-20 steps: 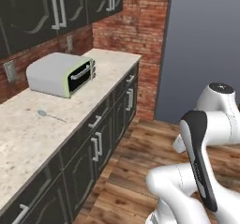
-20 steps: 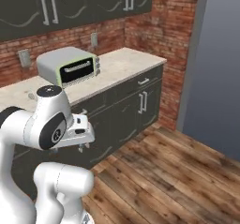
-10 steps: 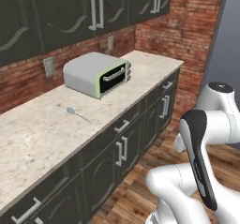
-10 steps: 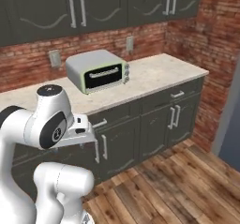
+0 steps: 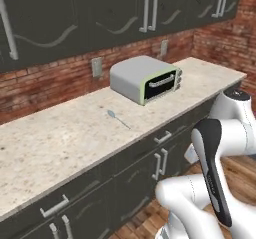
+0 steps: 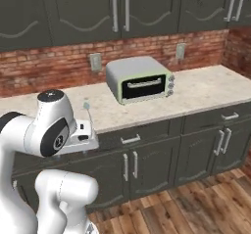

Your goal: Take the fork and place it on the left side of the plate. Then take the spoon and place it on the right side of the plate. Make sure they're directly next to the plate.

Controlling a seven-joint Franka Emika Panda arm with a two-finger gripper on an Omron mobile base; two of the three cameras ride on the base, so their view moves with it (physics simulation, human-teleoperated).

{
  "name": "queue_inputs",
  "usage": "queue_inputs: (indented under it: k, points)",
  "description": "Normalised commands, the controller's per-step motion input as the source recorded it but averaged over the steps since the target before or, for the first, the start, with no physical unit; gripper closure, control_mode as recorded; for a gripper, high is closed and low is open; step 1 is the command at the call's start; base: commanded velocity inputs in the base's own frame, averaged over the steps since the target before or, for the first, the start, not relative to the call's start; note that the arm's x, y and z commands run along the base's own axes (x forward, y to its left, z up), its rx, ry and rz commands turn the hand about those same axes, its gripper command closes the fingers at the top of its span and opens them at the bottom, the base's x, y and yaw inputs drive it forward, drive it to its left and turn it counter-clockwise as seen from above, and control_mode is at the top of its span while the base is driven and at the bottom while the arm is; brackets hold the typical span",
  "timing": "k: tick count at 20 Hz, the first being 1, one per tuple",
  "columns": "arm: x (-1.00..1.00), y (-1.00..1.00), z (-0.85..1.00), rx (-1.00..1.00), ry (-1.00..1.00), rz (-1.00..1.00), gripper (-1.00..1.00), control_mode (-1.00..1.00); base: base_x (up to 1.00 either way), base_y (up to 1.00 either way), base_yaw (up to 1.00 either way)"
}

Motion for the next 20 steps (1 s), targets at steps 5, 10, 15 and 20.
queue_inputs:
  k: [5,10,15,20]
  points:
    - [0.0,0.0,0.0,0.0,0.0,0.0,-1.0,1.0,0.8,0.0,0.39]
    - [0.0,0.0,0.0,0.0,0.0,0.0,-1.0,1.0,0.66,-0.01,0.38]
    - [0.0,0.0,0.0,0.0,0.0,0.0,-1.0,1.0,0.27,-0.09,0.34]
    - [0.18,-0.2,0.0,0.0,0.02,0.26,-1.0,-1.0,0.0,0.0,0.0]
